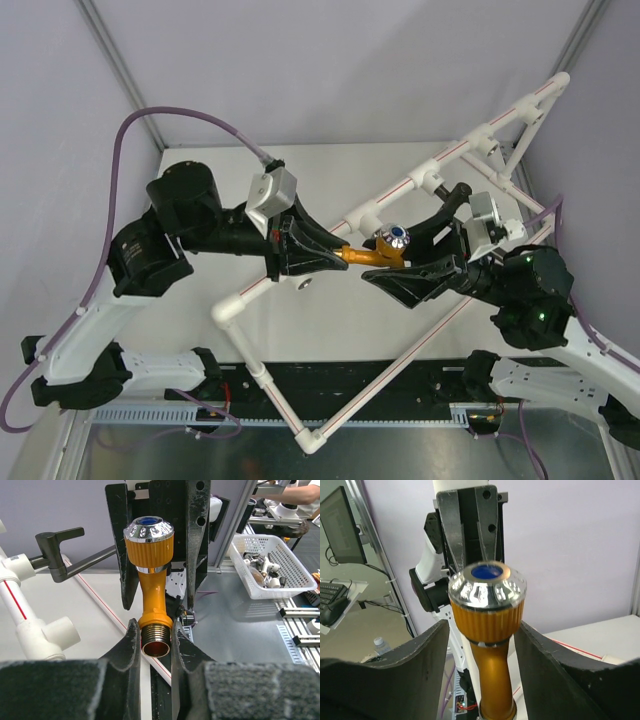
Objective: Install the water faucets
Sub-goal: Adjust the water faucet.
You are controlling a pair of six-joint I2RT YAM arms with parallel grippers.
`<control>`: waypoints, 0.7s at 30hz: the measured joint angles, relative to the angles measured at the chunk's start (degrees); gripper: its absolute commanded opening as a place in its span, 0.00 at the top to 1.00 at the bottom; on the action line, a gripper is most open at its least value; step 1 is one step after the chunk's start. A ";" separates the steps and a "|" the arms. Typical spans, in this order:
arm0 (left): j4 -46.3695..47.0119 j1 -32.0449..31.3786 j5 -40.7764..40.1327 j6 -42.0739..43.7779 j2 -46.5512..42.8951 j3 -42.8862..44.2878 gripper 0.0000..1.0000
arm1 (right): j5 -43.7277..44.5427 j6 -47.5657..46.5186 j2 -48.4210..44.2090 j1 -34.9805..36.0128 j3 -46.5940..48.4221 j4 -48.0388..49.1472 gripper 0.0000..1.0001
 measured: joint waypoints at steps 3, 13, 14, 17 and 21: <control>0.22 0.00 0.04 -0.33 0.00 -0.66 1.00 | -0.13 0.70 0.63 0.00 0.00 1.77 0.42; 1.31 0.00 0.22 -1.38 -0.44 -1.97 1.00 | -1.07 1.99 2.58 0.00 -0.09 5.05 0.43; 1.51 0.00 0.22 -1.38 -0.59 -1.97 1.00 | -1.27 2.12 2.71 0.00 -0.09 5.18 0.42; 2.03 0.00 0.22 -1.38 -0.98 -1.97 1.00 | -1.49 2.32 3.06 0.00 -0.09 5.40 0.40; 2.36 0.00 0.20 -1.38 -1.38 -1.99 1.00 | -1.60 2.36 3.41 0.00 -0.09 5.31 0.39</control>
